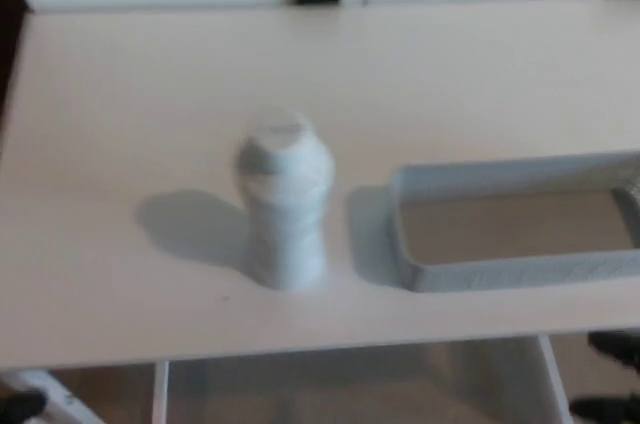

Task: The robot walk up to a desk on which a bottle is kept on the left hand side and a container is kept on the right hand side. The robot uses its left hand to pick up the bottle and places it in the container.

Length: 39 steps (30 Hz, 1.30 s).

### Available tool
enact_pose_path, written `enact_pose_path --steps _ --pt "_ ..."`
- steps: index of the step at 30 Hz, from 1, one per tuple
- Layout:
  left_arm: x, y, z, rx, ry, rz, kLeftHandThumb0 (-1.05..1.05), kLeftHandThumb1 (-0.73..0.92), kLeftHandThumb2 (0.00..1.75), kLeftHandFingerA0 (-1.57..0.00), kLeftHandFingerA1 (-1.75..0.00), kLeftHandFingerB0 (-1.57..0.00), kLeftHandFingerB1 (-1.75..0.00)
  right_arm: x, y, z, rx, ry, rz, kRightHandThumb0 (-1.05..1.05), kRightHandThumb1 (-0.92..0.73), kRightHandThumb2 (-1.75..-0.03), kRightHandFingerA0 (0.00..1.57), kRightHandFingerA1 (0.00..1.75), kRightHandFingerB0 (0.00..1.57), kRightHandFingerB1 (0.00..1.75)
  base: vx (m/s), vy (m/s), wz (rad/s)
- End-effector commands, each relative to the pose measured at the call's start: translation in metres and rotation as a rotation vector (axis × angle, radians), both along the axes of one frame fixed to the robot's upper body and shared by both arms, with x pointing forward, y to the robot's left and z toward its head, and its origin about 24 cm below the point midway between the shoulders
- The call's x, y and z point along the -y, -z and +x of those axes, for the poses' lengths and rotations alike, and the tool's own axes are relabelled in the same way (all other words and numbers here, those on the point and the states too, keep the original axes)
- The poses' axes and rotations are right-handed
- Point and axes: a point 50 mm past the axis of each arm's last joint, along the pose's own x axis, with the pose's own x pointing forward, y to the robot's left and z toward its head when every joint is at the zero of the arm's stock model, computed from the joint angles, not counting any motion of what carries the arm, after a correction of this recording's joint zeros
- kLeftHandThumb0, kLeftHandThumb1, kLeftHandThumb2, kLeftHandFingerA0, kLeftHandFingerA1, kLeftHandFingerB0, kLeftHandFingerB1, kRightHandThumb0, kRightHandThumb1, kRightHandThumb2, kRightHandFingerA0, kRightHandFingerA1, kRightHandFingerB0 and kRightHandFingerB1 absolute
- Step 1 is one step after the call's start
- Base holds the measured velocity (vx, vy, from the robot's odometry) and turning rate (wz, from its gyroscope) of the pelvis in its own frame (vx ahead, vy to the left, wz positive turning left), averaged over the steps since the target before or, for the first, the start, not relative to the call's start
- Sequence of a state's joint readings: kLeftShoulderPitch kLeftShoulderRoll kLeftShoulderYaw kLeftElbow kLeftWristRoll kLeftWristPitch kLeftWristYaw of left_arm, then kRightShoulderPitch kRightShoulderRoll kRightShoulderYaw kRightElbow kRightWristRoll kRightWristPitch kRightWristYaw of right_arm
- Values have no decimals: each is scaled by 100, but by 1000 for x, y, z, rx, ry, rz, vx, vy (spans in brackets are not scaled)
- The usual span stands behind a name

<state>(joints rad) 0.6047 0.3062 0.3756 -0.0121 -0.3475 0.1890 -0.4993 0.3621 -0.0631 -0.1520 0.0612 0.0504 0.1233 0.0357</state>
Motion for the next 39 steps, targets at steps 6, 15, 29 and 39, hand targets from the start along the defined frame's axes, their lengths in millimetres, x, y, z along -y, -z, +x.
enact_pose_path --steps 6,15,29,39 --pt "32 -34 -83 -207 148 -242 -44 55 89 -41 -57 -36 -51 -10 -16 -105 -207 -150 132 25 -31 -133 51 89 28 77 -92 122 -6" --pt "49 -46 -103 -254 229 -286 -35 68 60 -52 -46 -44 -38 -19 -37 -119 -172 -175 190 26 -31 -144 53 96 25 82 -126 -76 9" --pt "-44 -111 -56 284 -146 57 -37 53 56 -41 -40 -31 -32 -10 -56 -104 -21 -107 117 -6 -47 -151 57 102 25 85 -25 45 -1" --pt "-38 -155 1 620 -72 156 -26 26 85 -10 -51 -8 -50 -7 -71 -69 103 -26 102 -27 -63 -175 55 117 9 92 11 35 7"
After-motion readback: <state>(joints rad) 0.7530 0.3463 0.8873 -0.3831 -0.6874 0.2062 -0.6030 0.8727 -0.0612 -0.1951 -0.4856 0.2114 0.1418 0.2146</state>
